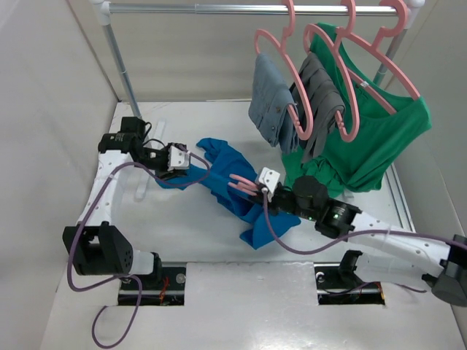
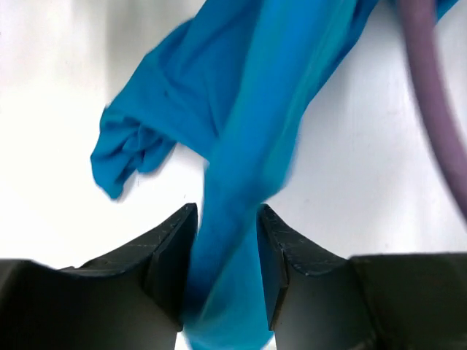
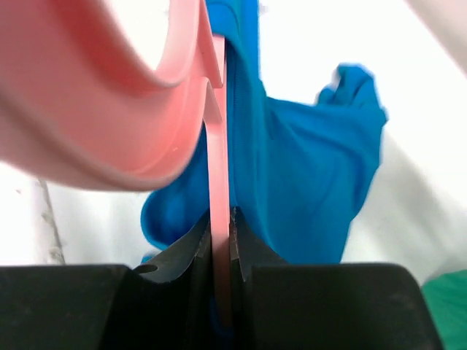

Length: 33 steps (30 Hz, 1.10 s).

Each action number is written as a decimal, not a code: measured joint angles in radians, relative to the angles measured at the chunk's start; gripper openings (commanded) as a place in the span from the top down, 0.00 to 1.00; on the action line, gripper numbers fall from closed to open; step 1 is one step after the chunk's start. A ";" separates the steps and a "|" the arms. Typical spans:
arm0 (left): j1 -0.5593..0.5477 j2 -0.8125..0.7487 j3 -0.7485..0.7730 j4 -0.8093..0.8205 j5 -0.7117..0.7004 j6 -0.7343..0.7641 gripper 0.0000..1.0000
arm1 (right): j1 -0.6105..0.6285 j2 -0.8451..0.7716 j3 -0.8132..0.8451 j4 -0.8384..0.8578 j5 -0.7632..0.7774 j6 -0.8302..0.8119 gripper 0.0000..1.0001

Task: Place the t-shirt on the hanger
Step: Place tshirt on hanger

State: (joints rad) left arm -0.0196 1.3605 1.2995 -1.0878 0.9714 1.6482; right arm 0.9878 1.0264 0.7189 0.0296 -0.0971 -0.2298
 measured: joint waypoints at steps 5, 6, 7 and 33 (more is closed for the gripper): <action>0.009 0.025 0.006 0.002 -0.060 0.016 0.63 | -0.001 -0.078 0.004 -0.037 -0.006 0.002 1.00; 0.009 0.032 0.006 0.005 -0.064 0.015 0.68 | -0.002 -0.077 0.010 -0.054 -0.008 0.002 1.00; 0.010 0.039 0.007 0.010 -0.066 0.007 0.88 | -0.003 -0.074 0.015 -0.071 -0.011 0.002 1.00; 0.205 0.067 0.068 0.008 -0.036 0.056 0.55 | -0.201 -0.064 0.286 -0.525 -0.293 -0.086 1.00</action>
State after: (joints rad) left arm 0.1856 1.4273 1.3670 -1.0798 0.9356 1.7039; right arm 0.7864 0.9619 1.0054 -0.4957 -0.3897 -0.3157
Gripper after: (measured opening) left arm 0.389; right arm 0.146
